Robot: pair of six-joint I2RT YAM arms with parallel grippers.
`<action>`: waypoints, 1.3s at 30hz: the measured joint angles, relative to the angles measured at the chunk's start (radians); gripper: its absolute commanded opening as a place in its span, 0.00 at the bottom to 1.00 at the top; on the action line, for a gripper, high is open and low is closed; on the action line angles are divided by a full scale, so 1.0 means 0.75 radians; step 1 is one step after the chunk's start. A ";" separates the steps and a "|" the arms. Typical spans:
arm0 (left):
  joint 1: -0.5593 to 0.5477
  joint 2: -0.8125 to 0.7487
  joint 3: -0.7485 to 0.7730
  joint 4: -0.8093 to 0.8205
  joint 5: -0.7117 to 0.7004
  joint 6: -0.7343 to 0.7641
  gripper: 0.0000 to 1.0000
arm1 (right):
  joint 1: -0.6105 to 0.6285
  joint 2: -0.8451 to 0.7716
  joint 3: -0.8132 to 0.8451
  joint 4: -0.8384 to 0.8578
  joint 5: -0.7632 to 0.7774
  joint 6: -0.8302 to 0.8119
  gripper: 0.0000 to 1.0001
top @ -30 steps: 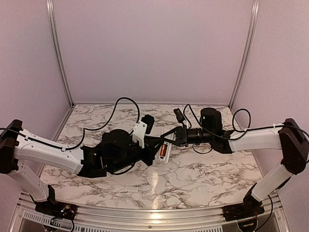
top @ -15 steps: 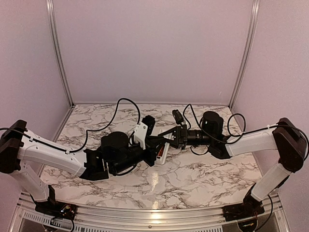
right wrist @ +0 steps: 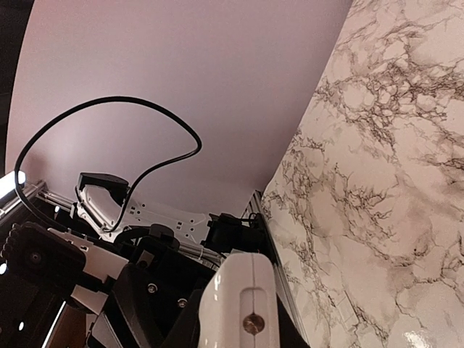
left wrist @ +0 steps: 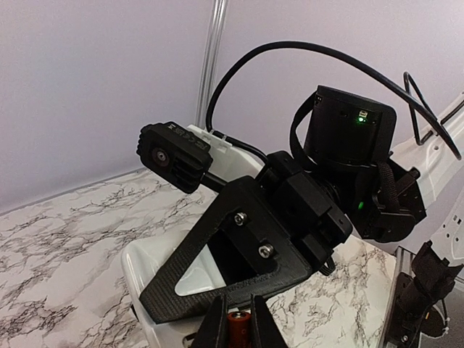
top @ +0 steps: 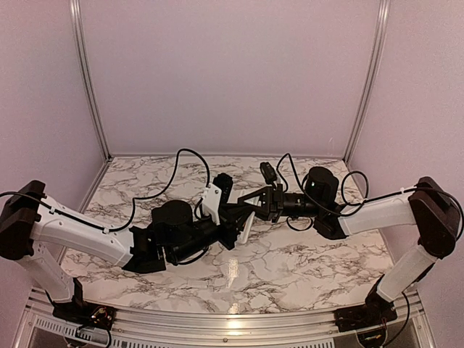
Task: Load the batteries into the remote control
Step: Place the battery in the battery compartment.
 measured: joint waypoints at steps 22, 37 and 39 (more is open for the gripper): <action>-0.012 -0.001 -0.054 0.085 -0.054 -0.010 0.24 | -0.005 -0.001 -0.008 0.046 -0.004 0.056 0.00; -0.009 -0.022 -0.064 -0.010 -0.106 0.008 0.59 | -0.013 -0.003 -0.008 -0.014 -0.015 0.003 0.00; -0.008 -0.038 -0.064 -0.045 -0.103 0.003 0.60 | -0.013 -0.005 -0.008 -0.028 -0.016 -0.020 0.00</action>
